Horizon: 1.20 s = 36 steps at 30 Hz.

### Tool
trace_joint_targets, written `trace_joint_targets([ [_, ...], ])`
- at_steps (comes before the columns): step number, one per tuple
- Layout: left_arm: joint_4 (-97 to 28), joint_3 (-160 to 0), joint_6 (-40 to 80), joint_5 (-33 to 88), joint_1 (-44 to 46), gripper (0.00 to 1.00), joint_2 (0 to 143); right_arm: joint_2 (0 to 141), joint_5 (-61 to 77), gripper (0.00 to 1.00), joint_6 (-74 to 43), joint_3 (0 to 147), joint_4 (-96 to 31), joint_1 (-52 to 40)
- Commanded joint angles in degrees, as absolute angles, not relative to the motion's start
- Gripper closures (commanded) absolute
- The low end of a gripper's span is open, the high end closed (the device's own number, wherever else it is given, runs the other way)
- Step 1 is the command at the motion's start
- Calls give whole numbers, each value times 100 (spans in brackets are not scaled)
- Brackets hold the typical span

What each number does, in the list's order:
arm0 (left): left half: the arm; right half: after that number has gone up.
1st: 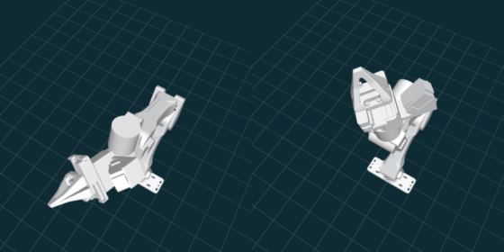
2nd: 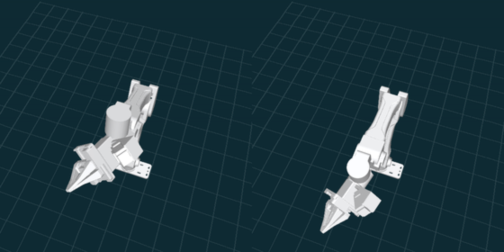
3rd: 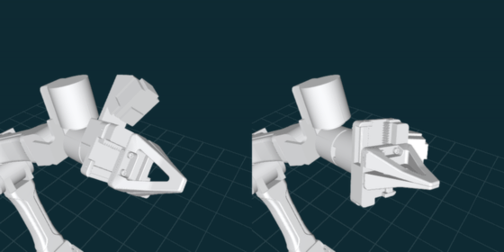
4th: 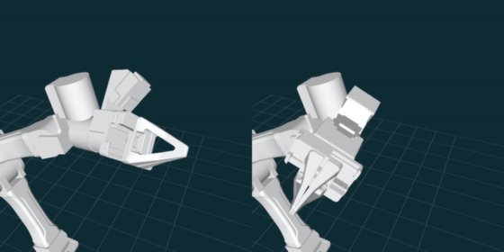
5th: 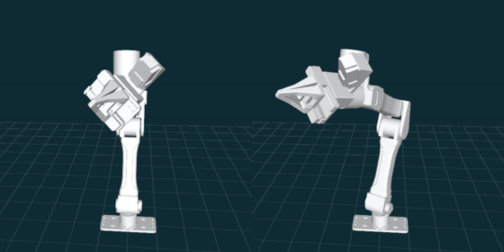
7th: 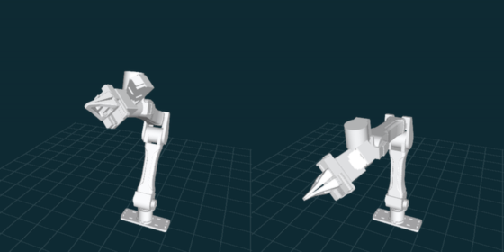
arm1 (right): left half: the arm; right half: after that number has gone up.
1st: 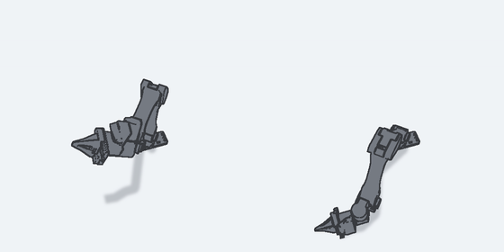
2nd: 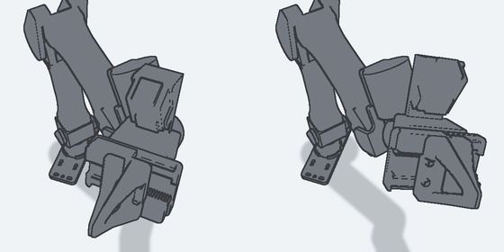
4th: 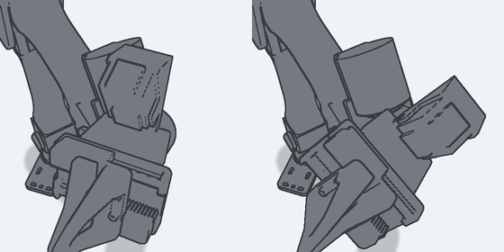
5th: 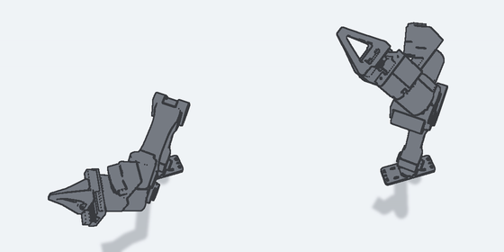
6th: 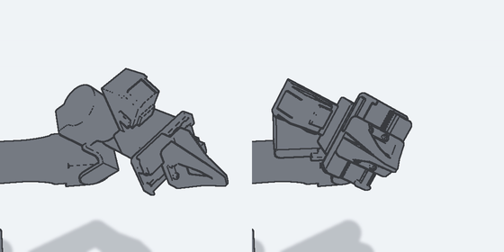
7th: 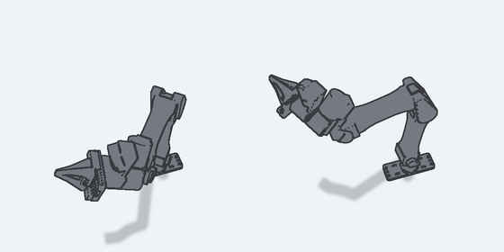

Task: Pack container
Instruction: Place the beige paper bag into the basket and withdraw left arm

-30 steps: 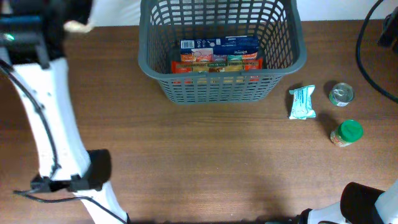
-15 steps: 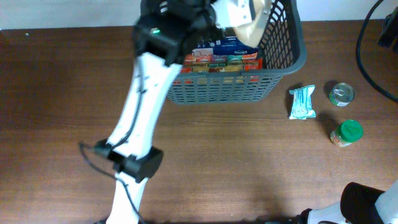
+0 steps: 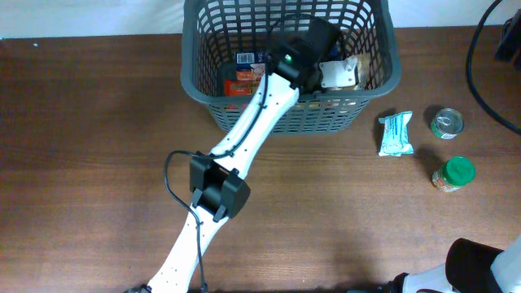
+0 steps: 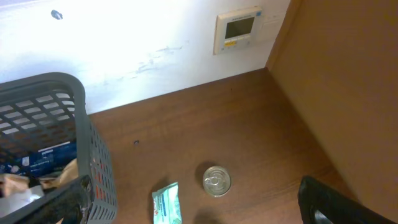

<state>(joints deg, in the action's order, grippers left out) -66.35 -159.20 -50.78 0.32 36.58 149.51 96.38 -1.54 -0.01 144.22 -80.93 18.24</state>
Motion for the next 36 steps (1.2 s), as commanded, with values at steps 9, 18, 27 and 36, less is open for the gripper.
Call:
trace_joint_targets([
  [9, -6683, -16256, -3575, -980, 3601, 1, 14612, 9649, -220, 1, -23, 14455, -8079, 1850],
  [18, -6685, -17222, -3039, -1313, 2989, 1, 13152, 9649, -220, 1, -23, 14455, -8079, 1850],
  [27, -7220, -17283, -2320, -1839, 1765, 3, 11904, 9649, -220, 1, -23, 14455, -8079, 1850],
  [36, -8759, -16888, -399, -1820, -1, 1, 11913, 9651, -169, 1, -86, 14455, -7773, 1839],
])
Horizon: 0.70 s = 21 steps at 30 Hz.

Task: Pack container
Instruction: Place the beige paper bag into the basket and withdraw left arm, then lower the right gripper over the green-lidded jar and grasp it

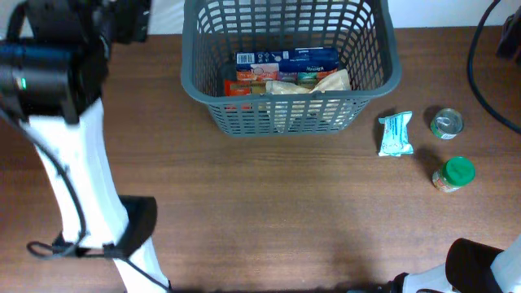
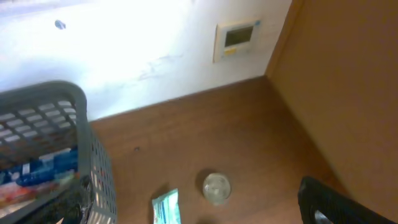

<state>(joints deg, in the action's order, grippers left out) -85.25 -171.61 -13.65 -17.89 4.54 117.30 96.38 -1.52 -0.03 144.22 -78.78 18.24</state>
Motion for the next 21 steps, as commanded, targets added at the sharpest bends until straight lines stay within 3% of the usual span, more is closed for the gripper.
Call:
trace_joint_targets([
  [1, -8849, -16781, -386, -1752, -104, 1, 11913, 9660, -150, 1, -183, 14455, -7784, 1839],
  [8, -9015, -16188, -388, -1586, -421, 1, 11913, 10259, -729, 1, -351, 14191, -8547, 1846],
  [21, -9032, -16123, -388, -1588, -414, 1, 11913, 10783, -1092, 0, -1122, 11316, -8711, 2257],
])
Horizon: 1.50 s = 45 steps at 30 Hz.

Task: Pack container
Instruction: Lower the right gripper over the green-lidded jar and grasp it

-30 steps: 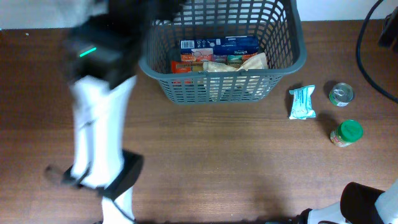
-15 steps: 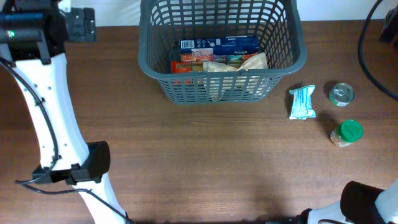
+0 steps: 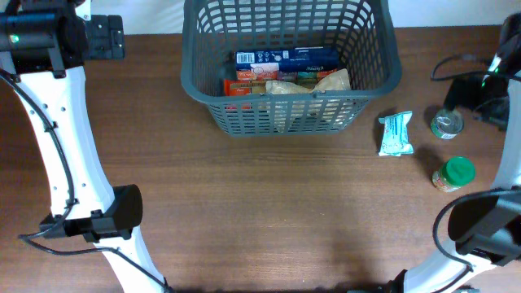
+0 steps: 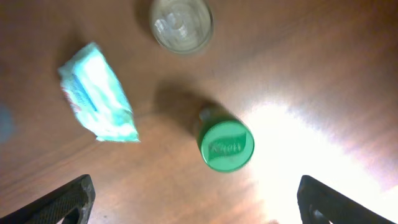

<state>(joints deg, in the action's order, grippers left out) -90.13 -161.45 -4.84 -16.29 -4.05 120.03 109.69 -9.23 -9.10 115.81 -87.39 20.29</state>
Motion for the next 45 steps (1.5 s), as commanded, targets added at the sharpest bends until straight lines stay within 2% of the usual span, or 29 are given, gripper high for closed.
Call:
trace_joint_targets([
  [1, -9032, -16123, -388, -1586, -414, 1, 11913, 10783, -1066, 1, -1122, 11172, -8637, 2335],
  [12, -9032, -16123, -388, -1588, -414, 1, 11913, 10772, 534, 0, -176, 9784, -7666, 3236],
  [25, -9032, -16123, -388, -1588, -414, 1, 11913, 10772, 178, 2, -395, 8068, -6302, 3236],
  [33, -9032, -16123, -388, -1586, -414, 1, 11913, 10774, 169, 2, -545, 7832, -5929, 3227],
  [35, -9032, -16123, -388, -1588, -414, 1, 11913, 10774, 169, 5, -548, 7830, -5911, 3227],
  [39, -9032, -16123, -388, -1586, -414, 1, 11913, 10774, -10, 16, -672, 7830, -5889, 3227],
  [45, -9032, -16123, -388, -1586, -414, 1, 11913, 10774, -102, 18, -784, 7815, -5878, 3234],
])
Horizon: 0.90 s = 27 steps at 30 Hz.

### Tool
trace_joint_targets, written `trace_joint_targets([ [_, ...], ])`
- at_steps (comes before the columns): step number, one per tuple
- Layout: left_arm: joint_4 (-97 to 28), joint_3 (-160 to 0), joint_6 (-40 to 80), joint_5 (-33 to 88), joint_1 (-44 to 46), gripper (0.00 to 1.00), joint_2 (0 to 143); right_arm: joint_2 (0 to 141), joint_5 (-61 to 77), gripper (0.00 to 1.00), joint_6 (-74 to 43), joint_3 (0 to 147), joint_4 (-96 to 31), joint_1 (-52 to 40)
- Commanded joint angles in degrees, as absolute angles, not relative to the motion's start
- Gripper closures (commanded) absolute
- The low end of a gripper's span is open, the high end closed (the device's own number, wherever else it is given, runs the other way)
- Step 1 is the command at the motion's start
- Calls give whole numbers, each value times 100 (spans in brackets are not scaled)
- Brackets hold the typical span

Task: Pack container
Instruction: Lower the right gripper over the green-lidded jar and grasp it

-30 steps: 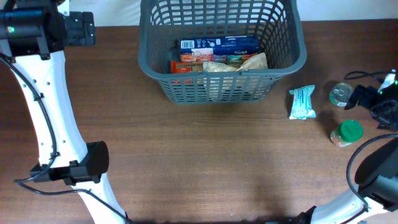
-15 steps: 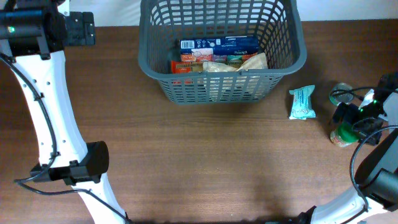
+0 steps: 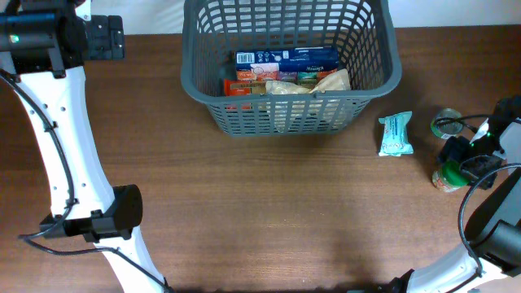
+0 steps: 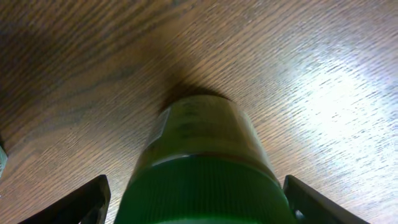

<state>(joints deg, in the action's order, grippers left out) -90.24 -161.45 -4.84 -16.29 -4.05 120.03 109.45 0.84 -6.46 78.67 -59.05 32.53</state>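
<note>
A jar with a green lid (image 4: 202, 168) stands on the wooden table at the right; in the overhead view only its lower edge (image 3: 444, 182) shows under my right gripper (image 3: 461, 163). That gripper (image 4: 196, 200) is open, one finger (image 4: 87, 198) on each side of the lid, with gaps to both. The grey basket (image 3: 195, 81) at the back holds a blue box (image 3: 285, 59) and other packets. My left gripper (image 3: 104, 37) hangs at the far left corner, away from everything; its jaws are not clear.
A teal packet (image 3: 396, 134) lies right of the basket. A tin can (image 3: 444, 124) stands just behind the jar, close to my right wrist and its cable. The table's right edge is near.
My right gripper was high above the jar, the can and the packet. Now it is down at the jar with its fingers either side of the lid. The left arm has not moved.
My left arm first reached into the basket. It was then out at the far left, with the basket's packets in plain view, and it stayed at the back left corner. My right arm came over the jar and now straddles it.
</note>
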Motion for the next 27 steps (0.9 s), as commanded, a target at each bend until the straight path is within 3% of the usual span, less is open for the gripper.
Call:
trace_joint_targets([
  [1, -9032, -16123, -388, -1588, -414, 1, 11913, 10774, -117, 18, -790, 7815, -5876, 3234],
  [27, -9032, -16123, -388, -1588, -414, 1, 11913, 10777, -325, 17, -998, 7575, -5712, 3227],
])
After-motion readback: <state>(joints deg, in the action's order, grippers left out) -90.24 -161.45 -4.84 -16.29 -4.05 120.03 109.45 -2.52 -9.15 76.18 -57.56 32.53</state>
